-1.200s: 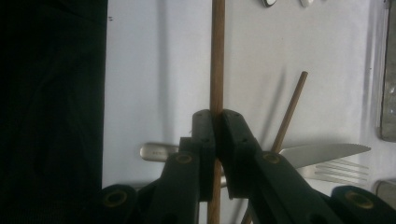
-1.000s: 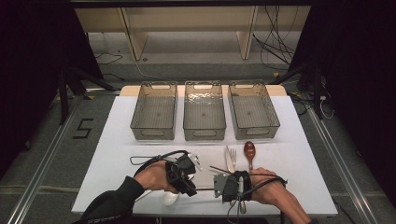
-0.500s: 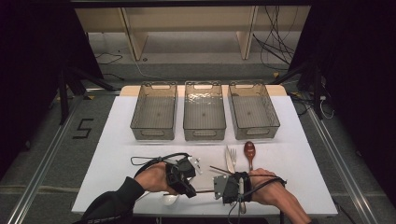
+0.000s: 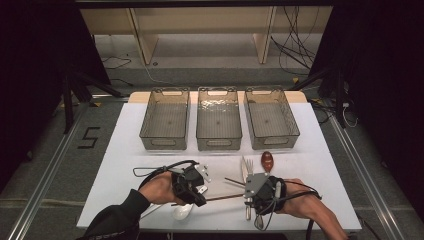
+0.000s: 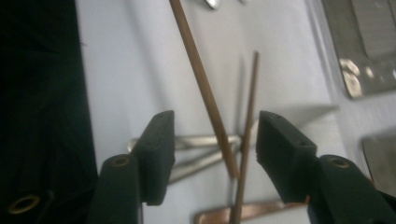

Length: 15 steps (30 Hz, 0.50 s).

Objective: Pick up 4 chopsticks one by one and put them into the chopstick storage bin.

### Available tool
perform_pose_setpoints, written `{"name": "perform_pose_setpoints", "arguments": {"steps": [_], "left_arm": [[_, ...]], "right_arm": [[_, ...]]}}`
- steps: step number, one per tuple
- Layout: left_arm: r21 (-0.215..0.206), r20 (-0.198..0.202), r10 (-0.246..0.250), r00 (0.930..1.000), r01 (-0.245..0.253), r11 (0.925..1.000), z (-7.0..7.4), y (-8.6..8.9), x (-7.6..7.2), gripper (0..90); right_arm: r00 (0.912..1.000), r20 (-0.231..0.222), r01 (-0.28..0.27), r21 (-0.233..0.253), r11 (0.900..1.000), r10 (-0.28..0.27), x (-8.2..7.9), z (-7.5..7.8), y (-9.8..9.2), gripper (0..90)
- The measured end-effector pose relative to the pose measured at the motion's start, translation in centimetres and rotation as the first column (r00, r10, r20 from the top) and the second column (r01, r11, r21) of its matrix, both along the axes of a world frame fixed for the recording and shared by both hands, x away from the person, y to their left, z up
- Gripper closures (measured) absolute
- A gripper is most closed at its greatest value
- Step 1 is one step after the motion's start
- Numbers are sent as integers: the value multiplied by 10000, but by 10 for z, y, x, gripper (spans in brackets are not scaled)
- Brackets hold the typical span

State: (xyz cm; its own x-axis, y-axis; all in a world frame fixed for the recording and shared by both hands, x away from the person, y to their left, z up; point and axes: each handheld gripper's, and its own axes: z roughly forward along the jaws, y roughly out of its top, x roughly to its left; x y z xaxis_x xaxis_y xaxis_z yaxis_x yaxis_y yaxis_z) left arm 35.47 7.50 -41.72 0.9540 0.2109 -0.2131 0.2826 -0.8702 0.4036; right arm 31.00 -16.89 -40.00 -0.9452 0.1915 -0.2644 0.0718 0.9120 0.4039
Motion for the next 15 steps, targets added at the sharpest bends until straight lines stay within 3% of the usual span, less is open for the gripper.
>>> {"name": "perform_pose_setpoints", "arguments": {"steps": [2,3,5,6,8,9,10,15], "left_arm": [[-52,117,301,9995,-301,9995,1,5,3,847],[-78,177,447,9988,-446,9990,2,7,5,847],[-182,293,687,9972,-682,9975,5,13,8,847],[-283,362,830,9959,-820,9962,7,15,9,847],[-344,524,1091,9927,-1073,9936,10,20,11,847],[-339,636,1226,9904,-1206,9921,12,22,13,847],[-405,684,1368,9882,-1343,9901,13,24,14,847],[-641,866,2041,9751,-1990,9779,17,34,21,847]], "right_arm": [[9994,-62,341,75,9994,-340,2,0,-8,450],[9963,-209,838,290,9961,-832,3,-1,-15,424],[9914,-343,1276,462,9908,-1261,5,-3,-23,407],[9914,-343,1276,462,9908,-1261,5,-3,-23,407],[9786,-572,2014,669,9772,-1977,7,-7,-34,393],[9786,-572,2014,669,9772,-1977,7,-7,-34,393],[9693,-648,2411,650,9683,-2370,9,-11,-41,389],[9573,-775,2832,602,9572,-2784,11,-16,-50,381]]}}
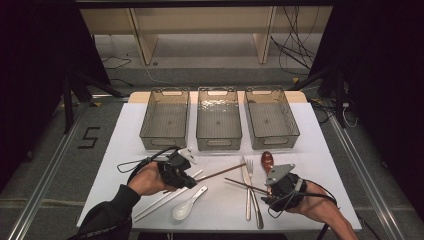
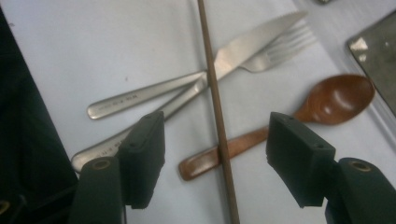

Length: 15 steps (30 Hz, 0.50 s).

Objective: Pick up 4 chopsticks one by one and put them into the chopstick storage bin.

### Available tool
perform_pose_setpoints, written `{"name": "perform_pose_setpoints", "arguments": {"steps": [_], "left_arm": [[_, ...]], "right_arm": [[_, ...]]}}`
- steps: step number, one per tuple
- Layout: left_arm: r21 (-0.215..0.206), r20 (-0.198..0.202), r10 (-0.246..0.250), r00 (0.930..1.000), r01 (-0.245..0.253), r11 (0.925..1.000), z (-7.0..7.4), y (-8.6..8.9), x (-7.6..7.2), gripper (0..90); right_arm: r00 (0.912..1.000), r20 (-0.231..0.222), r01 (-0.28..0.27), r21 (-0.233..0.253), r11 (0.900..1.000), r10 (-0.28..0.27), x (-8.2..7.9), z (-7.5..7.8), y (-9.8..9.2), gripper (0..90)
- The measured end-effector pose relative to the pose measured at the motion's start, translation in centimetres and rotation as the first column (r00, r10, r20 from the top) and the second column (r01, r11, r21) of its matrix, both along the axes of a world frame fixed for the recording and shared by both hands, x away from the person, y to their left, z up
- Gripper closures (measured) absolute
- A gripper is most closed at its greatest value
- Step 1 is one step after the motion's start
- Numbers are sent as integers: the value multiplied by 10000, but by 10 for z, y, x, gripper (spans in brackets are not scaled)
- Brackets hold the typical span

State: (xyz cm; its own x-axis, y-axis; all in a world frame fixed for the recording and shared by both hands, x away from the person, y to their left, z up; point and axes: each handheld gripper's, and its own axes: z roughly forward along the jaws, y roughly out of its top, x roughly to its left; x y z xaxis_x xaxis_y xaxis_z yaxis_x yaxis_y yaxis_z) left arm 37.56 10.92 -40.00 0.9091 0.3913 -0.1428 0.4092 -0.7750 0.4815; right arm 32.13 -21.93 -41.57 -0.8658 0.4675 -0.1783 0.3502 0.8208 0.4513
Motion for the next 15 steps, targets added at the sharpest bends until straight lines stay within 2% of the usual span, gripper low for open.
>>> {"name": "perform_pose_setpoints", "arguments": {"steps": [3,9,13,15], "left_arm": [[-131,169,372,9992,-370,9992,5,7,4,847],[-310,429,943,9946,-930,9952,13,20,12,847],[-487,568,1371,9889,-1344,9897,19,29,17,847],[-561,666,1711,9830,-1675,9843,21,34,21,847]], "right_arm": [[9988,-253,421,51,9991,-419,2,-2,-4,371],[9965,-484,683,-5,9977,-682,5,-7,-11,359],[9950,-610,794,-72,9968,-796,6,-10,-15,350],[9950,-593,804,-81,9967,-807,7,-10,-16,341]]}}
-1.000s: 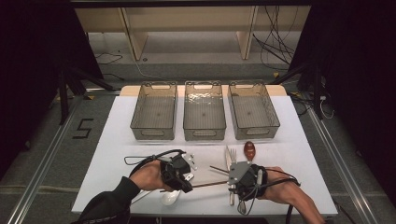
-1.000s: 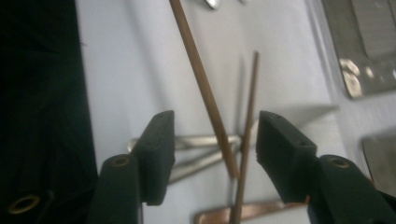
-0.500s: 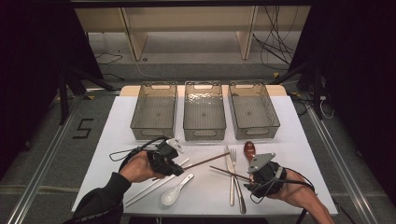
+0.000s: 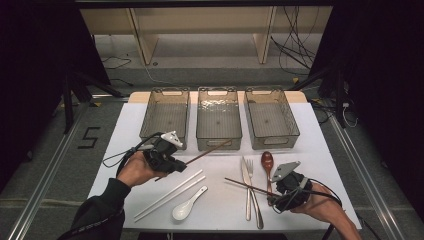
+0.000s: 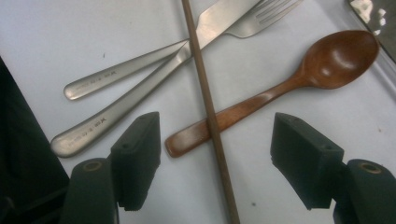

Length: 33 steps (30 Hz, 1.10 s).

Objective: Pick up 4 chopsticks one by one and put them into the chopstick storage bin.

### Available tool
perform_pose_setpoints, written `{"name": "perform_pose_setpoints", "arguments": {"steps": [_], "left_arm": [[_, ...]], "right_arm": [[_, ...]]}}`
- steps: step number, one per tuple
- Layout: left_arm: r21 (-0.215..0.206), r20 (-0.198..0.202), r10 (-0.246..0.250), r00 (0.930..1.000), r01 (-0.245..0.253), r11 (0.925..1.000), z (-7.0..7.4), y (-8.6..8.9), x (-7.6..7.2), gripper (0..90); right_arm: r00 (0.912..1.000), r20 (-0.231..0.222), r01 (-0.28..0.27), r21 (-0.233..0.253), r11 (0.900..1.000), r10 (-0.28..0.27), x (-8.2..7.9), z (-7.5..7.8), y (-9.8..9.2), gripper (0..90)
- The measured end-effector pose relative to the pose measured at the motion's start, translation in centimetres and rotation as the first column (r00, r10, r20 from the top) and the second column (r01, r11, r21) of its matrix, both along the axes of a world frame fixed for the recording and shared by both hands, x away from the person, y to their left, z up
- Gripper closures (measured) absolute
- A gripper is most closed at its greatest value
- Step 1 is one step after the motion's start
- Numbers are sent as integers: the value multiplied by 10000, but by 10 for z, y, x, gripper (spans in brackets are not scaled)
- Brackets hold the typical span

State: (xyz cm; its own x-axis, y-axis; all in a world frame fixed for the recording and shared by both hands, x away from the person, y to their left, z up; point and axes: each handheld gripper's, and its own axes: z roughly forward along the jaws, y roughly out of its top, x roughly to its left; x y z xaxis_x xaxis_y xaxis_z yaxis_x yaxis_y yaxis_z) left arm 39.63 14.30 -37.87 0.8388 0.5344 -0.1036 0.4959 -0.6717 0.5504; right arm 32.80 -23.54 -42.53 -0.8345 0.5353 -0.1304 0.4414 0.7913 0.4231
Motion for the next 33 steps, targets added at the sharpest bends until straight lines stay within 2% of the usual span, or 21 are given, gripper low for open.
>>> {"name": "perform_pose_setpoints", "arguments": {"steps": [1,2,5,11,18,25,27,33], "left_arm": [[73,80,-19,10000,18,10000,2,3,2,847],[-106,101,229,9997,-228,9997,3,5,3,847],[-228,258,604,9978,-598,9979,9,15,10,847],[-249,649,1411,9879,-1398,9899,19,31,29,847],[-231,894,2409,9664,-2398,9705,26,50,57,847],[-256,1065,3108,9445,-3099,9504,27,63,81,847],[-335,1099,3399,9340,-3383,9404,26,66,89,847],[-442,1108,3892,9145,-3867,9212,22,72,110,847]], "right_arm": [[10000,23,58,38,10000,-58,0,1,-1,337],[10000,37,82,81,9999,-82,0,1,-2,333],[9996,-17,270,186,9995,-269,1,1,-5,324],[9995,-79,305,155,9994,-304,0,-1,-5,321],[9994,-127,325,129,9994,-323,1,-2,-5,321],[9992,-145,384,115,9992,-382,1,-3,-4,319],[9992,-156,363,140,9992,-361,1,-4,-4,318],[9993,-139,349,165,9993,-347,1,-3,-4,315]]}}
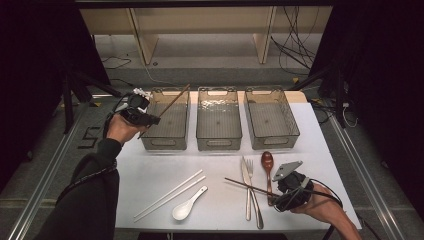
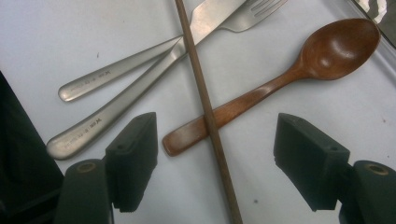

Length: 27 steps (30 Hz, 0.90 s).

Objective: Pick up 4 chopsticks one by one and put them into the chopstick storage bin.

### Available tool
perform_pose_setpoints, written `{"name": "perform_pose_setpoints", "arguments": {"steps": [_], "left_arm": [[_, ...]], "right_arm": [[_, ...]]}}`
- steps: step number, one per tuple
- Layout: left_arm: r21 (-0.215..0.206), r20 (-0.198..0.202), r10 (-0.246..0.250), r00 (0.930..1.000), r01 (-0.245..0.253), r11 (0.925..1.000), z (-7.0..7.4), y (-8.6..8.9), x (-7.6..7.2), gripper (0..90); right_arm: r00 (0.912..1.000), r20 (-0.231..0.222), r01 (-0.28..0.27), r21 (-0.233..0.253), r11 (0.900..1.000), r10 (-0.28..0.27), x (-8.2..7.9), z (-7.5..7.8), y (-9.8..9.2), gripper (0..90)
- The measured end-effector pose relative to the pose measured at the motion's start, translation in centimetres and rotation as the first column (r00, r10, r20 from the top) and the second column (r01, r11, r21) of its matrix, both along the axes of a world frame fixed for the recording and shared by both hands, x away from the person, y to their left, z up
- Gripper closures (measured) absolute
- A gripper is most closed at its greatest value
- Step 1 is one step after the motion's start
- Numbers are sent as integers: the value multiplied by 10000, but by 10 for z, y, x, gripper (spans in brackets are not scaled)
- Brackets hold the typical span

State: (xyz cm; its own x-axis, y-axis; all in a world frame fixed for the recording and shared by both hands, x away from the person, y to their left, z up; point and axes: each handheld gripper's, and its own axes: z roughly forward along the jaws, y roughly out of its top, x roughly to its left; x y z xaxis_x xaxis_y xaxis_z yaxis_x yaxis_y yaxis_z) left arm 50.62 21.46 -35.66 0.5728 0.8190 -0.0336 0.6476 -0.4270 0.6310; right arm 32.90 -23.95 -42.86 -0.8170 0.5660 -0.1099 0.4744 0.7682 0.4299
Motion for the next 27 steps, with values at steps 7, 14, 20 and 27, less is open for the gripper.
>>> {"name": "perform_pose_setpoints", "arguments": {"steps": [7,14,20,27], "left_arm": [[-10,3,409,9992,-409,9992,-7,4,18,847],[-48,-34,665,9978,-666,9978,-10,6,30,846],[-229,-97,835,9965,-837,9962,-17,8,36,846],[-292,-230,926,9954,-933,9952,-25,7,41,845]], "right_arm": [[10000,-17,4,2,10000,-4,0,0,0,315],[10000,7,-4,-18,10000,4,1,0,-1,315],[10000,-9,-24,-4,10000,24,1,-1,-1,315],[10000,-30,-43,-13,10000,43,1,-1,0,315]]}}
